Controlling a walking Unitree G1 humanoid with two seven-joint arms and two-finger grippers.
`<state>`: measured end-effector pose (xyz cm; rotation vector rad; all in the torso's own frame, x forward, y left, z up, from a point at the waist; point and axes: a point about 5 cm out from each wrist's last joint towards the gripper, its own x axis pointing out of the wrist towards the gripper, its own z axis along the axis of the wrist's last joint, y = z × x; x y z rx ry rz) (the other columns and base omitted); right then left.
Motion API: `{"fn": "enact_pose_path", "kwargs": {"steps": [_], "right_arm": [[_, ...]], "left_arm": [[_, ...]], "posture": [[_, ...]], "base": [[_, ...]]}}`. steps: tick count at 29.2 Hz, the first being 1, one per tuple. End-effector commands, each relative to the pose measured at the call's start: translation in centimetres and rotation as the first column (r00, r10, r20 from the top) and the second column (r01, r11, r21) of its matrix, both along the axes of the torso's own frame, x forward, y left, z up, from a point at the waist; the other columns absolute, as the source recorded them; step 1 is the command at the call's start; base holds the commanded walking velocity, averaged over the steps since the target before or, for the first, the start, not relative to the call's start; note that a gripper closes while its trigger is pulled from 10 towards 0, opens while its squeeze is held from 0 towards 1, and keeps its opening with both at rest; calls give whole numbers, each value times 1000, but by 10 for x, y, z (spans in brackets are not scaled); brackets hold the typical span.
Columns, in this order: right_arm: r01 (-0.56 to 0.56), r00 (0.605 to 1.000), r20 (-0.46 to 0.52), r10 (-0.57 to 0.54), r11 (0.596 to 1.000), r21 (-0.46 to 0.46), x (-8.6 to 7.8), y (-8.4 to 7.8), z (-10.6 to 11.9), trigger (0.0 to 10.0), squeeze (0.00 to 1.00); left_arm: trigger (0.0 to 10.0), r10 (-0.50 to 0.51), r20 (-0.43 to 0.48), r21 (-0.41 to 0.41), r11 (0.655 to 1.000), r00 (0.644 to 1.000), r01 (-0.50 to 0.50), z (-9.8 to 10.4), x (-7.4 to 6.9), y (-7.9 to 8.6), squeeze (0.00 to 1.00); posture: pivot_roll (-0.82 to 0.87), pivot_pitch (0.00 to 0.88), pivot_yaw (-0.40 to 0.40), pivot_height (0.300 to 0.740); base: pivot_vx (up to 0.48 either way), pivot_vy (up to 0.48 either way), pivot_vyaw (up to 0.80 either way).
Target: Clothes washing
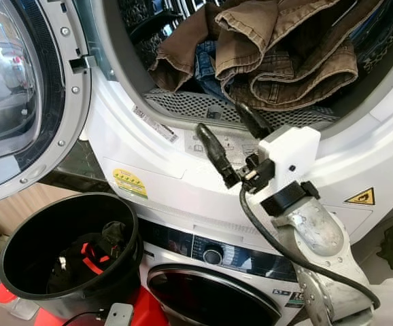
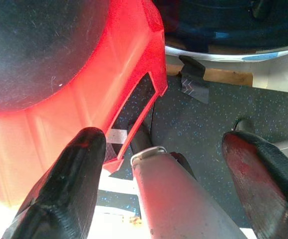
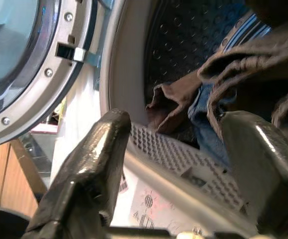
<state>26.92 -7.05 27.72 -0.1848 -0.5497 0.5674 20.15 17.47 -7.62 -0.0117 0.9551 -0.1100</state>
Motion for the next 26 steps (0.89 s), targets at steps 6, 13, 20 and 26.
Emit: {"fn": "enact_pose_path", "kwargs": {"steps": [6, 13, 20, 26], "right_arm": [[15, 1000, 26, -15, 1000, 6, 2, 5, 5, 0, 0], [52, 997, 50, -51, 998, -19, 5, 7, 7, 0, 0], [80, 995, 54, -81, 997, 11, 11, 7, 10, 0, 0], [98, 993, 59, -98, 995, 6, 14, 7, 11, 0, 0]], "left_arm": [[10000, 11, -20, 5, 1000, 1000, -11, -2, -4, 2, 0], [10000, 11, -19, 4, 1000, 1000, -11, -2, -4, 1, 0], [10000, 10, -17, 7, 1000, 1000, -10, -2, -3, 2, 0], [10000, 14, -17, 7, 1000, 1000, -13, -2, -3, 2, 0]], "posture": [[-103, 20, 62, 740], [-102, 22, 61, 740], [-95, 21, 61, 740], [-94, 22, 61, 740]], "base": [[0, 0, 0], [0, 0, 0], [0, 0, 0], [0, 0, 0]]}}
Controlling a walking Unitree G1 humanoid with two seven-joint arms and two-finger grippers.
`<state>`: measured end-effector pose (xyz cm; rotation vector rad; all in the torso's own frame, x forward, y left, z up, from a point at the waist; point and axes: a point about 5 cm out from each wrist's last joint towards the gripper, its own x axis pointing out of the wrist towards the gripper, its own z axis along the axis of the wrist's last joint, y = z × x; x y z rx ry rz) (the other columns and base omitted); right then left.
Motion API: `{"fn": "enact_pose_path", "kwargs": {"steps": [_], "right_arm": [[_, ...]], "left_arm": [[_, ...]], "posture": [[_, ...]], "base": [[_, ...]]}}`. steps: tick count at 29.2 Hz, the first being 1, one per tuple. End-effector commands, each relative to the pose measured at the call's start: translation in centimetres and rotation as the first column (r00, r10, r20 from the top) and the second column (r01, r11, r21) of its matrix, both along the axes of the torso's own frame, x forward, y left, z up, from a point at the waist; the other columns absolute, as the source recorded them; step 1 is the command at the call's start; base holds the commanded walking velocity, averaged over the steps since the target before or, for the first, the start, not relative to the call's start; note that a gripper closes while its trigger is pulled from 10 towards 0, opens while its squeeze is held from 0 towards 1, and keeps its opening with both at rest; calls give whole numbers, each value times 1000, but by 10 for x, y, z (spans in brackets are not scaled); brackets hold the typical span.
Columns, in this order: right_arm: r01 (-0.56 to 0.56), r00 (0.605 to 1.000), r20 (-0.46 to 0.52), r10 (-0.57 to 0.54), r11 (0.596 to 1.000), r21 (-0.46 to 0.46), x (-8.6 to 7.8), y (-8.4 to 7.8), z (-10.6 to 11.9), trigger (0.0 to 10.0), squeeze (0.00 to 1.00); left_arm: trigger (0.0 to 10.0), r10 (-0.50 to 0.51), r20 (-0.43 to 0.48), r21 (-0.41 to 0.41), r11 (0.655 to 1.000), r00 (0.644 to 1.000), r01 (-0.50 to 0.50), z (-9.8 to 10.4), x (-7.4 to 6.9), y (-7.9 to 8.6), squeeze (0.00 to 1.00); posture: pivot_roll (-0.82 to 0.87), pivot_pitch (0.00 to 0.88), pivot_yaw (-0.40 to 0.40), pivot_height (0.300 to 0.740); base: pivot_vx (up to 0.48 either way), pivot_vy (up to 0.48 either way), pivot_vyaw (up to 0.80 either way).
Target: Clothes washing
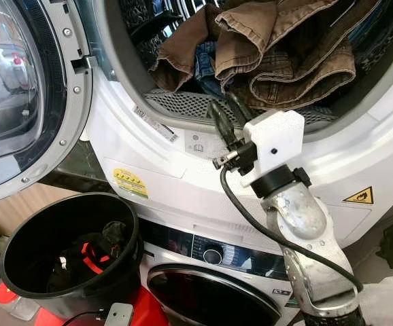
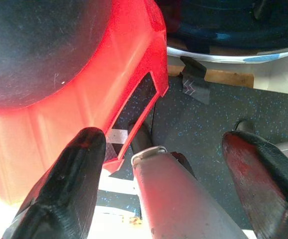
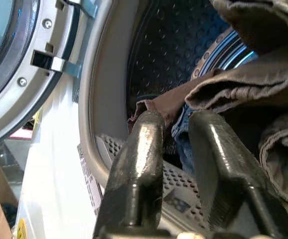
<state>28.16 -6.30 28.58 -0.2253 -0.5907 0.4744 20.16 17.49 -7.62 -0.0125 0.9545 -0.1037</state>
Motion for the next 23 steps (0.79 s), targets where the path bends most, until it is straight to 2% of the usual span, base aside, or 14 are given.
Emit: {"fn": "enact_pose_path", "kwargs": {"steps": [1, 11, 16, 23], "right_arm": [[10, 1000, 5, -10, 1000, -2, 2, 0, 2, 0, 0], [65, 998, 4, -65, 996, -54, 7, -1, -4, 0, 0], [137, 990, -12, -139, 988, -74, 18, -3, -5, 0, 0], [264, 964, 32, -262, 954, -143, 38, -2, 2, 0, 0]], "left_arm": [[10000, 9, -18, 4, 1000, 1000, -9, -2, -3, 2, 0], [10000, 7, -18, 4, 1000, 1000, -7, -2, -4, 2, 0], [10000, 8, -18, 5, 1000, 1000, -8, -2, -4, 1, 0], [10000, 5, -18, 7, 1000, 1000, -5, -2, -4, 2, 0]], "posture": [[-94, 22, 61, 740], [-95, 24, 61, 740], [-87, 22, 60, 740], [-84, 14, 59, 740]], "base": [[0, 0, 0], [0, 0, 0], [0, 0, 0], [0, 0, 0]]}}
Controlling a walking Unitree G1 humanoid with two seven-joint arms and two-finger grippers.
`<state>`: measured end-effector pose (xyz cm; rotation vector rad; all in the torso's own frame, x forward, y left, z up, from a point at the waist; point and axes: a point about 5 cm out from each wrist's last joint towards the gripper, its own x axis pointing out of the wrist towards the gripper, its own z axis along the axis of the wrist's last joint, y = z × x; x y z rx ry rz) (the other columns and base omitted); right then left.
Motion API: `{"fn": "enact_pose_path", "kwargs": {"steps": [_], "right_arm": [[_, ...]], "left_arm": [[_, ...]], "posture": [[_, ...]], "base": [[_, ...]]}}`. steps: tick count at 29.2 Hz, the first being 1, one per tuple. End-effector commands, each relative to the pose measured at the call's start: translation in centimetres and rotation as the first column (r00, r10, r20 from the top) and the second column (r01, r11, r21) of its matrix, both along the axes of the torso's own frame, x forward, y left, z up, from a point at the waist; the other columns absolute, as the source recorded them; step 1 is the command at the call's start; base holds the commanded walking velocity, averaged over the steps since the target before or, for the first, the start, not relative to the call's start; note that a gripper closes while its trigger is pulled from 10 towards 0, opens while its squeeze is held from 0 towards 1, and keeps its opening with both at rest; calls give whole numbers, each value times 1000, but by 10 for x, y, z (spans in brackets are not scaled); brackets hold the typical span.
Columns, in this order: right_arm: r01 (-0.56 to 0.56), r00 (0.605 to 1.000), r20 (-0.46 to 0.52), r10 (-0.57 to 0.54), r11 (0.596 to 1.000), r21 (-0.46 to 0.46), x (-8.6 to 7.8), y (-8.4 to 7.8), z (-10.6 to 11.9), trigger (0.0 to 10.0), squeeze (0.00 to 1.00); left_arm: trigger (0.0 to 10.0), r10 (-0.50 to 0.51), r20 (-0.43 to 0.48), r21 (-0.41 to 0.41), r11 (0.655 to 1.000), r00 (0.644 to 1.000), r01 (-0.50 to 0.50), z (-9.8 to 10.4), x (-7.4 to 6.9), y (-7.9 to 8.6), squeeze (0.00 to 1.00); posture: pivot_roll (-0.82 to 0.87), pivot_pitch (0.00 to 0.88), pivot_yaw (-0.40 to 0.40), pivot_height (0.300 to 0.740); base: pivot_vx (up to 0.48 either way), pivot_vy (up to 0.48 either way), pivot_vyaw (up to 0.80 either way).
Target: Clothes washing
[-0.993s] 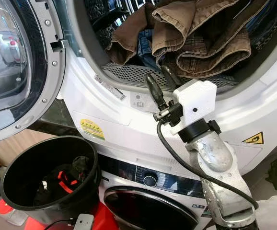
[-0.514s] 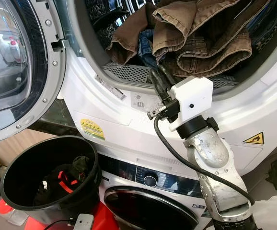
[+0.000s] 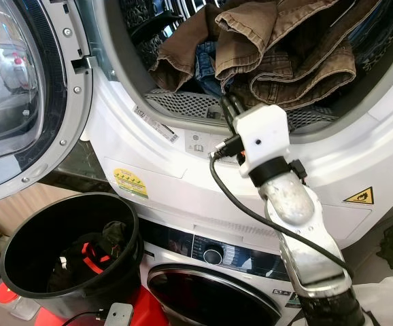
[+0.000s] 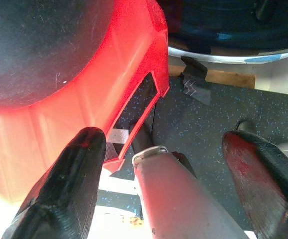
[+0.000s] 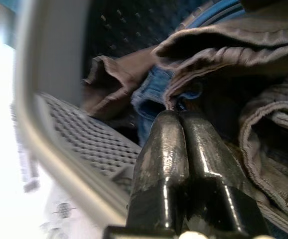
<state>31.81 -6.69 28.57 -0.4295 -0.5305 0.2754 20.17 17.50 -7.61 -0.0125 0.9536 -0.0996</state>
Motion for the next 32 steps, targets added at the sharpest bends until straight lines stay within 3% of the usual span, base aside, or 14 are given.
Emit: {"fn": "enact_pose_path", "kwargs": {"steps": [1, 2, 3, 4, 5, 12, 18, 26, 32], "right_arm": [[54, 998, 14, -54, 998, -23, 8, 4, 6, 0, 0], [60, 998, 20, -60, 998, -32, 10, 5, 7, 0, 0], [77, 997, 27, -76, 996, -43, 16, 9, 9, 5686, 0], [77, 997, 27, -76, 996, -43, 16, 9, 9, 5686, 0], [88, 996, 33, -87, 994, -56, 21, 14, 12, 10000, 0], [142, 986, 105, -130, 984, -112, 44, 37, 33, 10000, 0], [170, 982, 96, -160, 980, -103, 65, 48, 49, 10000, 0], [307, 951, 81, -298, 941, -143, 89, 32, 67, 10000, 0], [393, 919, 94, -382, 904, -171, 94, 21, 87, 10000, 0]], "left_arm": [[10000, 2, -18, 6, 1000, 1000, -2, -2, -4, 2, 0], [10000, 2, -18, 7, 1000, 1000, -2, -2, -4, 2, 0], [10000, 2, -18, 8, 1000, 1000, -2, -2, -4, 2, 0], [10000, 2, -18, 8, 1000, 1000, -2, -2, -4, 2, 0], [10000, 3, -16, 9, 1000, 1000, -3, -2, -3, 2, 0], [10000, 0, -12, 16, 1000, 1000, 0, -1, -2, 3, 0], [10000, -6, -5, 23, 1000, 1000, 6, 0, -1, 5, 0], [10000, -2, -5, 31, 1000, 1000, 2, -1, -4, 9, 0], [10000, 2, -7, 35, 999, 1000, -2, -2, -7, 11, 0]], "posture": [[-80, 13, 58, 740], [-79, 12, 58, 740], [-76, 10, 56, 740], [-76, 10, 56, 740], [-71, 8, 56, 740], [-60, 5, 57, 740], [-34, 11, 61, 740], [11, 22, 67, 740], [50, 19, 60, 740]], "base": [[0, 0, 0], [0, 0, 0], [0, 0, 0], [0, 0, 0], [0, 0, 0], [0, 0, 0], [0, 0, 0], [0, 0, 0], [0, 0, 0]]}}
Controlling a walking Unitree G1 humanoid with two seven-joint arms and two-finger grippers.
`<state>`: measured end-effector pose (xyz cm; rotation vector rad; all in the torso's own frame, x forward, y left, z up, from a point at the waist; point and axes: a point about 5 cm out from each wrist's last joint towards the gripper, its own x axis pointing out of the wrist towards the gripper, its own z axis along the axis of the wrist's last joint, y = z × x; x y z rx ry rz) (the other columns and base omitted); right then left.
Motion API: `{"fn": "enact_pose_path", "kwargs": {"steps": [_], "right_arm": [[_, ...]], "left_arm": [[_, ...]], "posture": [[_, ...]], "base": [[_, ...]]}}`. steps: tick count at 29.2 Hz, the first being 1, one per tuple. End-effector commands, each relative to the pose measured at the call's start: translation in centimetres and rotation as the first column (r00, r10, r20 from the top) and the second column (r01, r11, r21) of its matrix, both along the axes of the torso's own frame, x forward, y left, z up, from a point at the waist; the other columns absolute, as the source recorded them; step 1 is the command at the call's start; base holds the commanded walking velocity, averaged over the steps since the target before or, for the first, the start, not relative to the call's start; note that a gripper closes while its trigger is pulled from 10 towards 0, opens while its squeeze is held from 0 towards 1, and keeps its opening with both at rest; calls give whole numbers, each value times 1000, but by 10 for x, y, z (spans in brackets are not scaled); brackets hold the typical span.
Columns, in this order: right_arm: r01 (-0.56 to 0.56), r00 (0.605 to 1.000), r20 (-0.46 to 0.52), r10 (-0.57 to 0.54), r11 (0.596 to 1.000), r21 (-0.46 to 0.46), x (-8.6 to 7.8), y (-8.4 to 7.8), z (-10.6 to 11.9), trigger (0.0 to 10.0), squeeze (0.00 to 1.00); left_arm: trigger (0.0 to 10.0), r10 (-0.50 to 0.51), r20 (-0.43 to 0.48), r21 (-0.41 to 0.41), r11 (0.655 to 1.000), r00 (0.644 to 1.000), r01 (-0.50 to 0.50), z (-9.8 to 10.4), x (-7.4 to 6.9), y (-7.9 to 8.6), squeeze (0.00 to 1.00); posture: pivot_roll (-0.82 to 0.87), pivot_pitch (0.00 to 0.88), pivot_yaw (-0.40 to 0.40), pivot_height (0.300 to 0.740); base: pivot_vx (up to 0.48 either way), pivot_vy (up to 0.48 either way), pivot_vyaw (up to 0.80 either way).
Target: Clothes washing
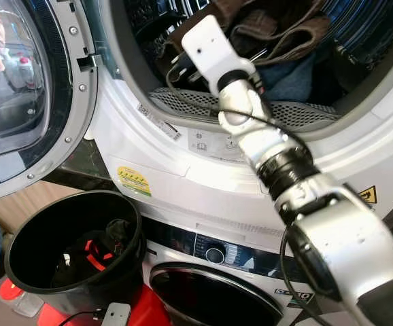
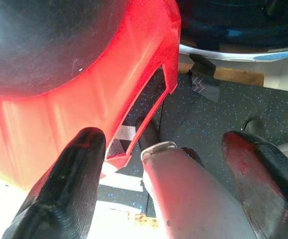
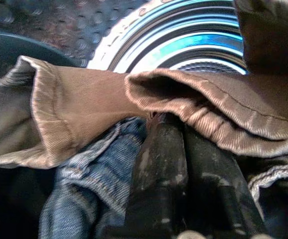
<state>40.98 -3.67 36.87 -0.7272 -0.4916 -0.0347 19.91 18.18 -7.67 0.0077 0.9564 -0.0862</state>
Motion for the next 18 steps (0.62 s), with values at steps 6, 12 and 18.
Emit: {"fn": "enact_pose_path", "kwargs": {"steps": [6, 12, 18], "right_arm": [[160, 987, -16, -160, 987, -25, 7, -33, 15, 10000, 0], [282, 959, 6, -282, 954, -103, 9, -62, 23, 10000, 0], [405, 915, 81, -396, 893, -197, 8, -83, 30, 10000, 0]], "left_arm": [[10000, 0, -5, 14, 1000, 1000, 0, -2, -6, 5, 0], [10000, -19, -4, 24, 1000, 1000, 19, -3, -8, 5, 0], [10000, -21, -3, 27, 999, 1000, 22, -4, -9, 5, 0]], "posture": [[98, 13, 39, 740], [131, 15, 24, 740], [140, 19, 17, 740]], "base": [[0, 0, 0], [0, 0, 0], [0, 0, 0]]}}
